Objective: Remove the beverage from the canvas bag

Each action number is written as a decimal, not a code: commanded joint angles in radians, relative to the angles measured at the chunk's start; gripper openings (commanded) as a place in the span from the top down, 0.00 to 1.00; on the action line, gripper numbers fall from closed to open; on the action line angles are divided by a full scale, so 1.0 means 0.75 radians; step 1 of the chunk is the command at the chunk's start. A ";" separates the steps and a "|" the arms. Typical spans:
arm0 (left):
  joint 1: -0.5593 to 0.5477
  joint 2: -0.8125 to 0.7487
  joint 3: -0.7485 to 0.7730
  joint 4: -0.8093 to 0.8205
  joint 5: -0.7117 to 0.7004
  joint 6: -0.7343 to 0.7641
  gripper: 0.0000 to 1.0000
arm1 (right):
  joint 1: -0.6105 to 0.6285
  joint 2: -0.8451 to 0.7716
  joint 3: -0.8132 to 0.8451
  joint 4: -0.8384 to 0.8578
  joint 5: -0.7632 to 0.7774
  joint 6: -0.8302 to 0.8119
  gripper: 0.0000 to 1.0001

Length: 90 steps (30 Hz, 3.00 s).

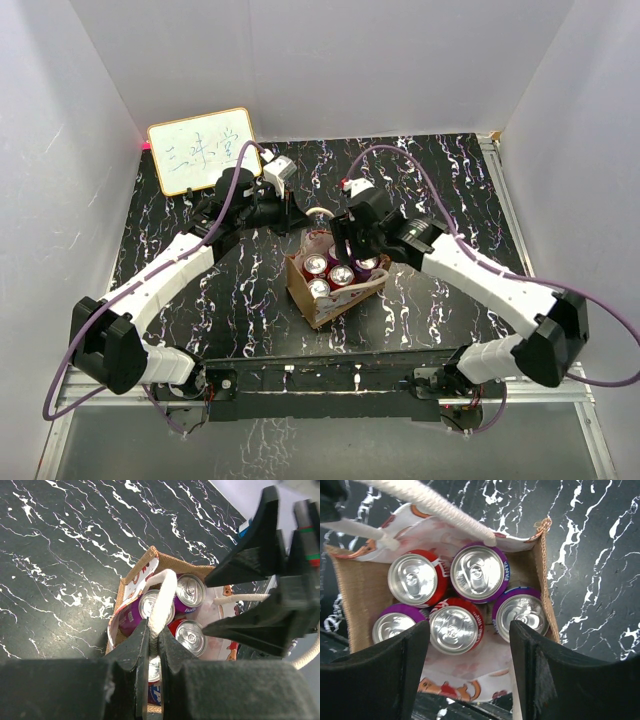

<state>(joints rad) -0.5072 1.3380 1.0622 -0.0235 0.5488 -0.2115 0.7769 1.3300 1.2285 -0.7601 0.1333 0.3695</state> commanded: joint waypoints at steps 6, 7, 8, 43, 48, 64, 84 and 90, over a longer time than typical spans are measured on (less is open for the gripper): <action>-0.015 0.001 0.009 -0.029 -0.035 0.022 1.00 | -0.002 0.181 0.099 0.058 0.025 -0.238 0.35; -0.015 0.003 0.010 -0.032 -0.040 0.022 1.00 | -0.001 0.197 0.094 0.078 0.021 -0.249 0.35; -0.015 0.003 0.009 -0.032 -0.045 0.024 1.00 | -0.001 0.213 0.097 0.093 0.020 -0.257 0.35; -0.015 0.034 0.049 -0.162 -0.384 0.020 1.00 | -0.004 0.457 0.006 0.269 -0.070 -0.540 0.21; -0.015 0.034 0.052 -0.173 -0.409 0.020 1.00 | -0.005 0.469 -0.023 0.283 -0.059 -0.519 0.21; -0.014 0.065 0.053 -0.172 -0.405 0.016 1.00 | -0.002 0.360 0.100 0.285 -0.050 -0.400 0.55; -0.015 0.076 0.058 -0.173 -0.395 0.010 1.00 | -0.002 0.204 0.350 0.128 0.029 -0.265 0.77; -0.014 0.076 0.058 -0.169 -0.381 0.004 1.00 | -0.003 0.154 0.424 0.074 0.052 -0.242 0.87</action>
<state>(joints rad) -0.5140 1.3987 1.0733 -0.1287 0.2405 -0.2024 0.7704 1.5257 1.4410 -0.7547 0.1478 0.1596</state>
